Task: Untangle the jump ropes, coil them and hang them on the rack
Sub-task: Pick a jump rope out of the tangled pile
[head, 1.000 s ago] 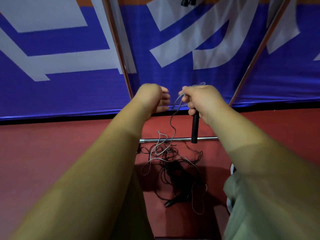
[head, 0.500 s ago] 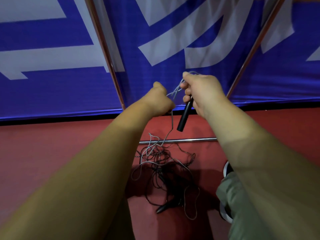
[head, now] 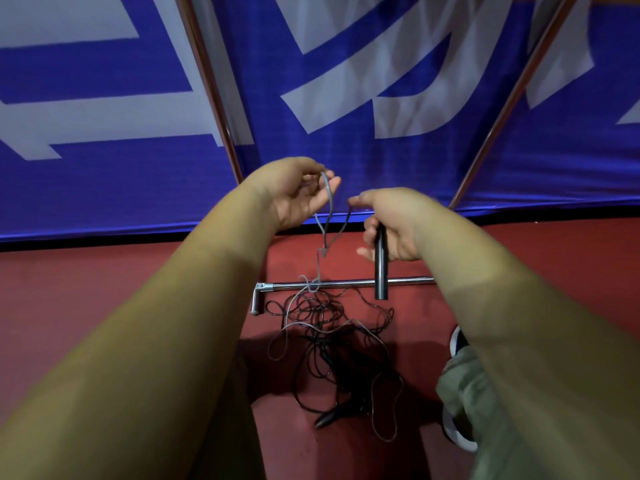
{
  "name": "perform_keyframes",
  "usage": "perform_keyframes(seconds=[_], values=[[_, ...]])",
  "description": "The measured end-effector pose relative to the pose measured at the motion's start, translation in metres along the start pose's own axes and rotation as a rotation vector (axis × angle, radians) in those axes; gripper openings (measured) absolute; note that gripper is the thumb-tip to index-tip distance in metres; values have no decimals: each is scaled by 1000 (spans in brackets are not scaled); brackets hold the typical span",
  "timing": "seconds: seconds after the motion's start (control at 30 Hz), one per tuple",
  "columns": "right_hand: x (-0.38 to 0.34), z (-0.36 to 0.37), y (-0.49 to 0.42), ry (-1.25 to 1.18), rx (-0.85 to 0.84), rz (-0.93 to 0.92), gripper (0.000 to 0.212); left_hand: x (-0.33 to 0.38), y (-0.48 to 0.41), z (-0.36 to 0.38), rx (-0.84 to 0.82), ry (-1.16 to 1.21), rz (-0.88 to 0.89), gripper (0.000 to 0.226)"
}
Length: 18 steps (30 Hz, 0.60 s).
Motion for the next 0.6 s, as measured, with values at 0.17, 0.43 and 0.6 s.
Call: perform_keyframes(seconds=[0.17, 0.43, 0.6], values=[[3, 16, -7, 147, -49, -64, 35, 1, 2, 1, -31, 215, -30, 12], [9, 28, -10, 397, -110, -183, 19, 8, 1, 5, -118, 487, -63, 16], [-7, 26, -7, 246, -67, -251, 21, 10, -6, -14, 33, 152, 21, 31]])
Point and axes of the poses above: each hand's wrist, its own y-axis away from the middle knuckle, its own z-axis out of the palm, x = y × z, the point moved 10 cm from there along -y, towards the middle knuckle, and after that the axes turned 10 degrees about -y, right-handed, at the moved point
